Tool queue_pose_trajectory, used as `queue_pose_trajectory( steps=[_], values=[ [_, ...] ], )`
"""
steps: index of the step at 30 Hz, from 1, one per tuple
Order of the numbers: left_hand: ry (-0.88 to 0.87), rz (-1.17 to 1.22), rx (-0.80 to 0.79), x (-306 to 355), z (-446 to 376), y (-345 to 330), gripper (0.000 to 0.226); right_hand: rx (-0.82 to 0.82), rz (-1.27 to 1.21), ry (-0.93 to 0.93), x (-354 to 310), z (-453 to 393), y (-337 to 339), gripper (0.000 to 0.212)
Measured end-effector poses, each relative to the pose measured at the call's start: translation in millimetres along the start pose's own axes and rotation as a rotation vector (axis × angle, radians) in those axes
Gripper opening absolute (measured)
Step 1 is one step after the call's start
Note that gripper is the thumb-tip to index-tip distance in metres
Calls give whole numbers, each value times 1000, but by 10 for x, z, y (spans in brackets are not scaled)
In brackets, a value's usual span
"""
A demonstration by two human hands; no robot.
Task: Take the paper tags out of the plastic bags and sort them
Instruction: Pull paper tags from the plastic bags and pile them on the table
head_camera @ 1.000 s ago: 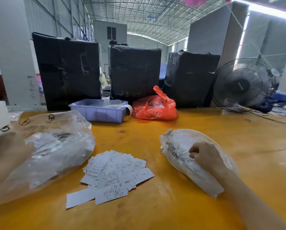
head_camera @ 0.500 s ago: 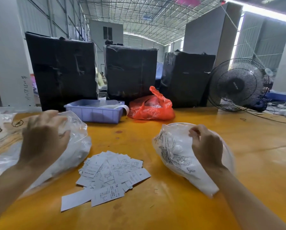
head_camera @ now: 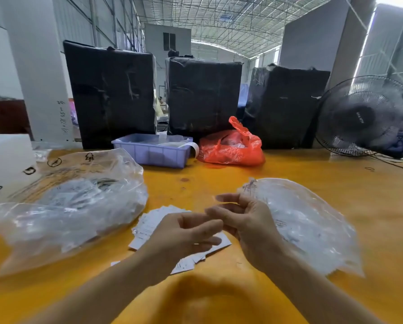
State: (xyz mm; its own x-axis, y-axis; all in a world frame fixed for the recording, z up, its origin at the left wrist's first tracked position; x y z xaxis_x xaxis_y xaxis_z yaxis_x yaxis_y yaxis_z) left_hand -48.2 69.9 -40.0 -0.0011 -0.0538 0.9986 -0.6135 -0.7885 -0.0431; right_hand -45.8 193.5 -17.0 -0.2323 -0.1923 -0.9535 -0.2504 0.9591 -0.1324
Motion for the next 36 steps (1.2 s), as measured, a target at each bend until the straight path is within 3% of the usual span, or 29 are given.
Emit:
queue_pose_trajectory(
  steps=[3, 7, 12, 17, 19, 21, 23, 26, 29, 33, 36],
  values=[
    [-37, 146, 164, -59, 19, 120, 39, 6, -6, -3, 13, -7, 36, 37],
    [-53, 197, 260, -49, 48, 201, 36, -43, -7, -39, 94, -11, 6, 40],
    [-31, 162, 252, -71, 43, 221, 30, -93, 147, -5, 128, -22, -34, 30],
    [-55, 116, 305, -62, 56, 266, 42, -119, 274, 31, 112, -42, -39, 28],
    [-74, 124, 364, -50, 73, 341, 37, -40, 387, 42, 71, -66, 76, 22],
    [-78, 134, 415, -61, 88, 440, 33, 14, 663, 36, 35, -78, 201, 12],
    [-71, 155, 457, -103, 99, 531, 36, -45, 945, -3, 82, -85, 228, 15],
    [-77, 169, 491, -146, 104, 607, 36, -211, 1162, -95, 253, -107, 158, 28],
    [-92, 146, 490, -151, 91, 626, 34, -299, 1227, -172, 352, -127, 120, 44],
    [-112, 165, 453, -172, 79, 577, 35, -308, 1192, -208, 341, -126, 166, 44],
    [-119, 173, 443, -172, 72, 559, 36, -366, 1304, -229, 373, -119, 143, 50]
  ],
)
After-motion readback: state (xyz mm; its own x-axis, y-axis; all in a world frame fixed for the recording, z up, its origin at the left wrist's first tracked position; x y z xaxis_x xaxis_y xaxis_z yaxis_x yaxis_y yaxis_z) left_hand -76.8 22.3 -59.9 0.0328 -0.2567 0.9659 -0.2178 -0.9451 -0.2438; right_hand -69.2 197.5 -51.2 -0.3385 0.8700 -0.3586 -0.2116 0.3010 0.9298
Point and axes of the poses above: each hand's wrist, its own z-axis away from the middle knuckle, its own y-axis out of the back of the hand, x = y × z, the point moved 7 cm from there along -z, towards the middle knuckle, and after that the axes turned 14 degrees about -x, right-handed, at the moved point
